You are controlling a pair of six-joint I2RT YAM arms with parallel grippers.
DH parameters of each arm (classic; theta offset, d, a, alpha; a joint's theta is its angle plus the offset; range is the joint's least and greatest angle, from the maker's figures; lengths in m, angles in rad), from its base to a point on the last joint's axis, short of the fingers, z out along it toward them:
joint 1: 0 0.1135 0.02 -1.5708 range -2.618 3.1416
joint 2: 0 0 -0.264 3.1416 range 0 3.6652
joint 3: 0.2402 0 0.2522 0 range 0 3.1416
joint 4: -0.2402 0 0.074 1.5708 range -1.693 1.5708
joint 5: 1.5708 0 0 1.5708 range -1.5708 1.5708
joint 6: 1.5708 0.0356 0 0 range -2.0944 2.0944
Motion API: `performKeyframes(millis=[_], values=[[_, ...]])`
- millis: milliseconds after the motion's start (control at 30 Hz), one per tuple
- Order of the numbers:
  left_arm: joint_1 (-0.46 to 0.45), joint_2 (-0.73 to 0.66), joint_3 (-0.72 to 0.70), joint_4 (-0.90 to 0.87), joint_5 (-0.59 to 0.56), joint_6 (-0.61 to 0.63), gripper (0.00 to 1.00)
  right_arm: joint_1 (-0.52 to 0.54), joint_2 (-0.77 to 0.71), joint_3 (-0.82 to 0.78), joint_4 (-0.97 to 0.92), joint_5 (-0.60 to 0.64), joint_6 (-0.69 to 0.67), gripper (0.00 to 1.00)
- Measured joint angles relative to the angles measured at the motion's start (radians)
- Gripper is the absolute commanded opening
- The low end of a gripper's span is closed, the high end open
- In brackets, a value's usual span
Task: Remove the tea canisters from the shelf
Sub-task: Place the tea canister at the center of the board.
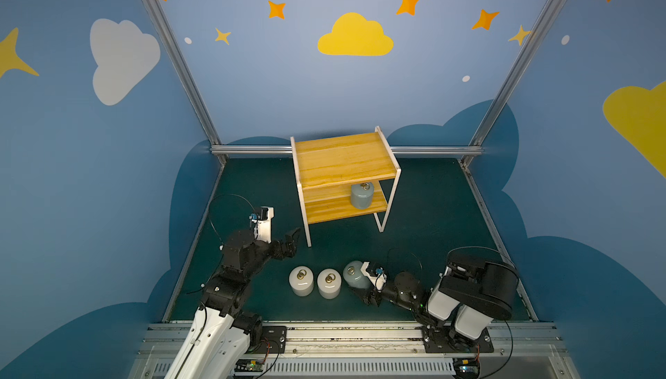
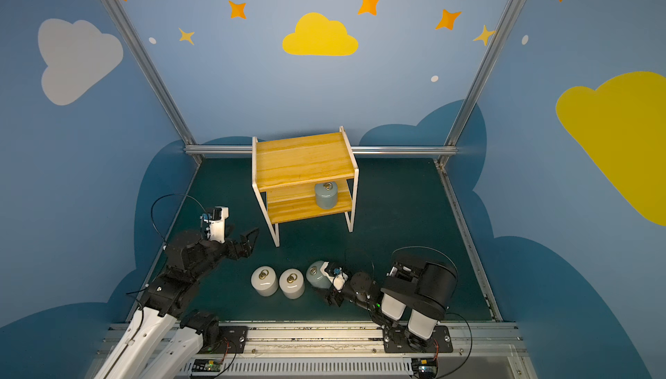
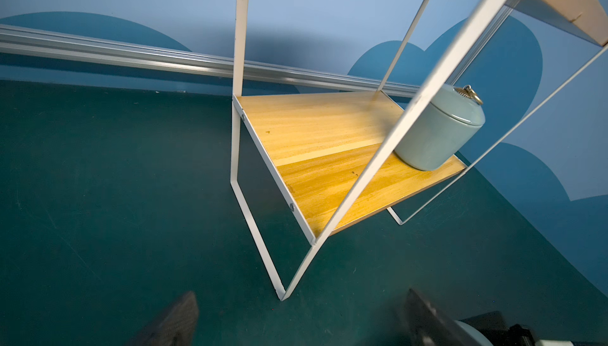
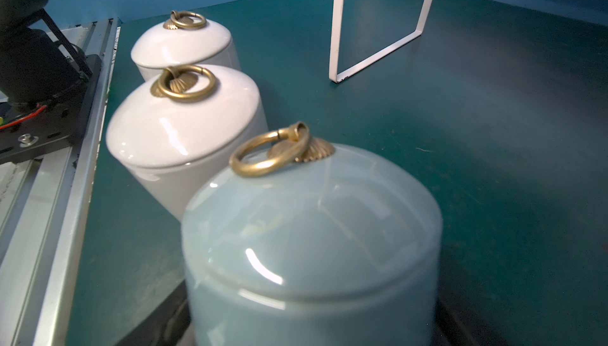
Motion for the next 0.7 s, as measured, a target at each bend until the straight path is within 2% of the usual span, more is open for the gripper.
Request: performKeyframes(millis=[700], values=[[0.000,0.000,0.000,0.000,0.000,0.000,0.99,0.003,-0.004,-0.031,-0.006,0.003,0.011,0.85]])
